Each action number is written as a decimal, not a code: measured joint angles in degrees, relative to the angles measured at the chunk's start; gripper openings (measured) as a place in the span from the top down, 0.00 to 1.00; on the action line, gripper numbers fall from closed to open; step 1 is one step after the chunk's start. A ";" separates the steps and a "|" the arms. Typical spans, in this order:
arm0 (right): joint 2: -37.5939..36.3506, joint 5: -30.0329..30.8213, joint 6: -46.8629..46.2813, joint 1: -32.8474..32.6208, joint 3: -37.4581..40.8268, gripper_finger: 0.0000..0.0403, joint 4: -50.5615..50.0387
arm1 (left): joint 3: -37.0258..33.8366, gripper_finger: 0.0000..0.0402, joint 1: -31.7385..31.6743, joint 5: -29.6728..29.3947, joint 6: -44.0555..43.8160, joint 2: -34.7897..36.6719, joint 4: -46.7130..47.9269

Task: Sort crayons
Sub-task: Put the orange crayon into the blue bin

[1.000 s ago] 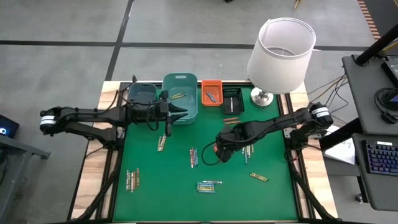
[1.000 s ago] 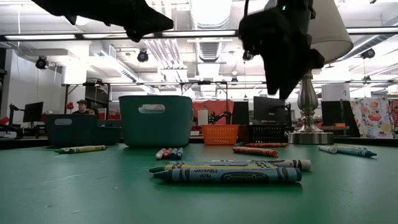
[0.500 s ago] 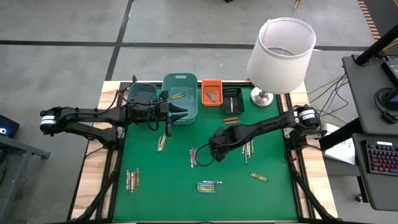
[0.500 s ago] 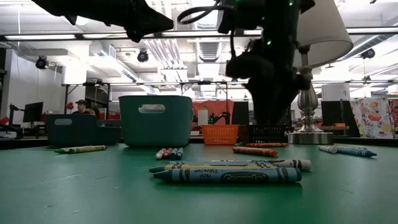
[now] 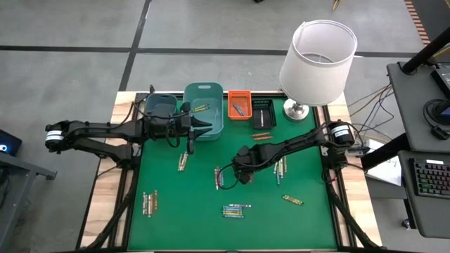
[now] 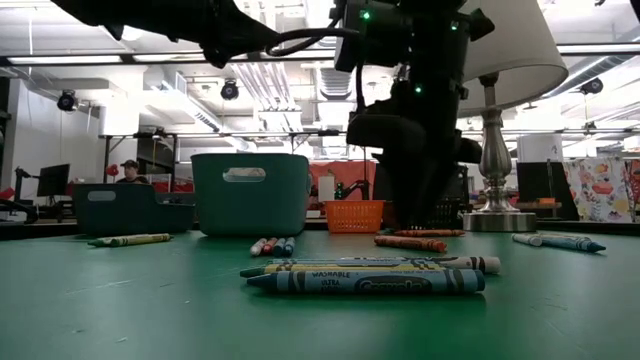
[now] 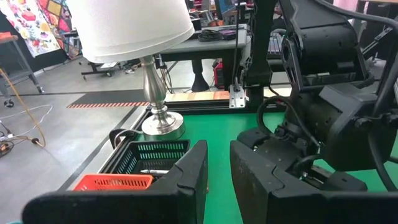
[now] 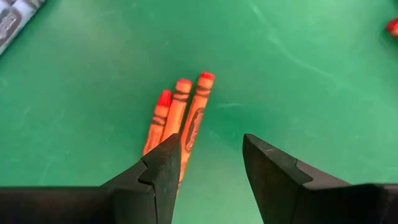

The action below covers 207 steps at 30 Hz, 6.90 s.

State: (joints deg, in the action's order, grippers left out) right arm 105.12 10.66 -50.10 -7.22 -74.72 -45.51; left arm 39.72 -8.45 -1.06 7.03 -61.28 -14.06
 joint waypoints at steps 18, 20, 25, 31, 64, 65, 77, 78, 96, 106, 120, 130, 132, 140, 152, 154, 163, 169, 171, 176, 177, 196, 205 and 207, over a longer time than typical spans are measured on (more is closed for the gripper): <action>2.84 2.16 1.94 0.13 0.09 0.59 1.28 | 0.00 0.87 0.00 0.00 -0.02 -0.02 0.00; 2.84 2.48 2.19 0.15 0.11 0.59 1.07 | 0.00 0.87 0.00 0.00 -0.02 -0.02 0.00; 2.84 2.46 3.21 0.94 0.32 0.60 0.79 | 0.00 0.87 0.00 0.00 -0.34 -0.15 0.00; 2.84 2.47 4.03 2.41 0.84 0.72 1.03 | 0.00 0.87 0.00 0.00 -0.74 -0.17 0.00; -26.91 0.44 41.34 4.30 22.32 0.98 59.92 | -14.71 0.87 3.53 5.20 -14.24 -4.57 -31.64; -27.25 -1.23 42.87 4.35 23.60 0.98 65.01 | -15.45 0.87 3.74 5.16 -14.64 -4.89 -32.69; -23.92 -8.28 49.24 5.29 23.75 0.98 84.56 | -11.17 0.62 5.04 5.18 -14.66 -15.83 -40.37; -23.59 -8.33 49.73 5.29 23.35 0.98 84.65 | -10.17 0.59 5.05 5.22 -14.66 -16.94 -40.26; -23.63 -7.67 53.25 5.29 22.86 0.98 83.51 | -3.94 0.76 5.05 12.28 -12.34 -22.39 -40.18; -24.31 -6.95 52.42 5.40 22.86 0.82 83.11 | -3.97 0.96 4.96 10.91 -13.73 -20.21 -34.58; -28.73 10.45 50.06 5.40 17.76 0.59 61.77 | 12.03 0.99 -7.06 -27.94 -19.12 -0.22 47.62; -27.98 10.42 49.60 5.40 17.70 0.59 61.60 | 17.90 0.99 -31.71 -24.95 -21.38 -3.17 67.25; -27.98 10.42 49.53 5.40 17.70 0.59 60.93 | 16.95 1.00 -36.00 -21.43 -20.32 -5.47 67.47; -27.98 10.44 49.01 5.39 17.73 0.59 58.63 | 16.96 1.00 -41.99 -22.55 -19.93 -15.75 70.57; -27.98 10.45 48.54 5.40 17.73 0.59 57.74 | 17.29 0.88 -41.92 -25.53 -19.98 -21.64 70.48; -27.98 10.46 48.51 5.40 17.73 0.59 57.74 | 17.29 0.86 -41.94 -25.53 -19.98 -21.91 70.45; -27.98 10.46 48.53 5.40 17.73 0.59 57.66 | 17.29 0.83 -41.61 -25.57 -20.00 -20.31 69.92; -27.98 10.46 46.63 5.46 17.73 0.59 56.41 | 17.27 0.83 -37.99 -25.59 -20.02 -14.64 68.94; -27.98 10.46 45.50 5.51 17.75 0.59 54.96 | 17.27 0.83 -35.49 -25.57 -20.02 -11.66 67.91; -27.98 10.46 42.57 5.93 17.75 0.59 50.00 | 17.25 0.83 -27.10 -25.59 -19.57 -4.19 62.72; -27.98 10.44 42.08 6.15 17.72 0.59 48.72 | 17.19 0.83 -25.32 -25.58 -18.99 -2.80 61.25; -28.00 3.05 30.88 22.24 16.90 0.59 32.49 | -0.13 0.83 -12.66 -1.44 19.54 8.79 15.06; -28.00 -13.43 25.06 26.38 16.87 0.59 31.92 | -0.20 0.83 -14.34 -1.38 20.43 8.69 11.19; -28.00 -15.26 24.12 26.34 16.87 0.59 31.61 | -0.21 0.83 -14.32 -1.25 19.23 8.48 11.24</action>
State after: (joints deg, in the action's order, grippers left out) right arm 77.12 -4.60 -25.97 19.11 -57.84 -13.90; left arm 39.52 -22.76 -2.31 26.25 -52.79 -2.83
